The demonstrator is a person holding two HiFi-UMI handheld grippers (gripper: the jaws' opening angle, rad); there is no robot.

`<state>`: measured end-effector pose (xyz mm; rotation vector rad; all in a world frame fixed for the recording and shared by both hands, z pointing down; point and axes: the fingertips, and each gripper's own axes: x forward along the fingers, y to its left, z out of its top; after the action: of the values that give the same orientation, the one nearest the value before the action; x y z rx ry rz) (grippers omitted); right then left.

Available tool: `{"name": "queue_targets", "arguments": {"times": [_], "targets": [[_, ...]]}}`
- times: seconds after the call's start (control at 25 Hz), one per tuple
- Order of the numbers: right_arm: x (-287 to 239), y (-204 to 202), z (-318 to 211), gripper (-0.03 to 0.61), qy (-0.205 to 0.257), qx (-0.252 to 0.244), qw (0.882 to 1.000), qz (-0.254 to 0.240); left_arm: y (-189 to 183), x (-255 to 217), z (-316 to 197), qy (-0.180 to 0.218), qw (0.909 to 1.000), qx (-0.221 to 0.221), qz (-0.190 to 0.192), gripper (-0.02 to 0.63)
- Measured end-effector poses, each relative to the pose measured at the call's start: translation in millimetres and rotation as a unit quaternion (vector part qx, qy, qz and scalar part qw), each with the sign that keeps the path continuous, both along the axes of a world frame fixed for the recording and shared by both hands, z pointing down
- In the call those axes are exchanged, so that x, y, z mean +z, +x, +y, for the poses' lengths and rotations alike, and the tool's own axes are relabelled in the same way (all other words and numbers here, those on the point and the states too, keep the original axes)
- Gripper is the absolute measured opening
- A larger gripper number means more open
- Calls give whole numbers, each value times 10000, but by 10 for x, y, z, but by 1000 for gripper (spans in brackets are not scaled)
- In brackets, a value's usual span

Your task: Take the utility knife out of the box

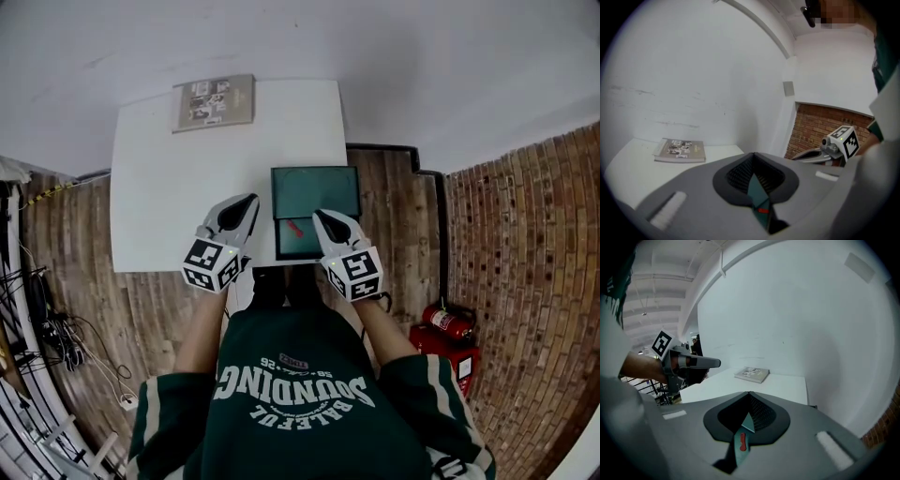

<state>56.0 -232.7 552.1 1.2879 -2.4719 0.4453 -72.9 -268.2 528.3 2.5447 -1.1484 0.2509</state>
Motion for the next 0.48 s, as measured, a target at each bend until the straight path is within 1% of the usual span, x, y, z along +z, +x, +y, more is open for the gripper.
{"name": "queue_targets", "arguments": {"times": [0.24,0.4,0.48], "targets": [[297,-78,195,2,-310,-235,9989,266,-49,191,98,-233,9997,55,13,51],[471,-133,268,2,-405,-500,9962,591,-70,207,110,-246,9997,60,8,51],[601,-155,299,2,-535,-696,9932,764,-84,197,108,-242,9997,47,0,51]]}}
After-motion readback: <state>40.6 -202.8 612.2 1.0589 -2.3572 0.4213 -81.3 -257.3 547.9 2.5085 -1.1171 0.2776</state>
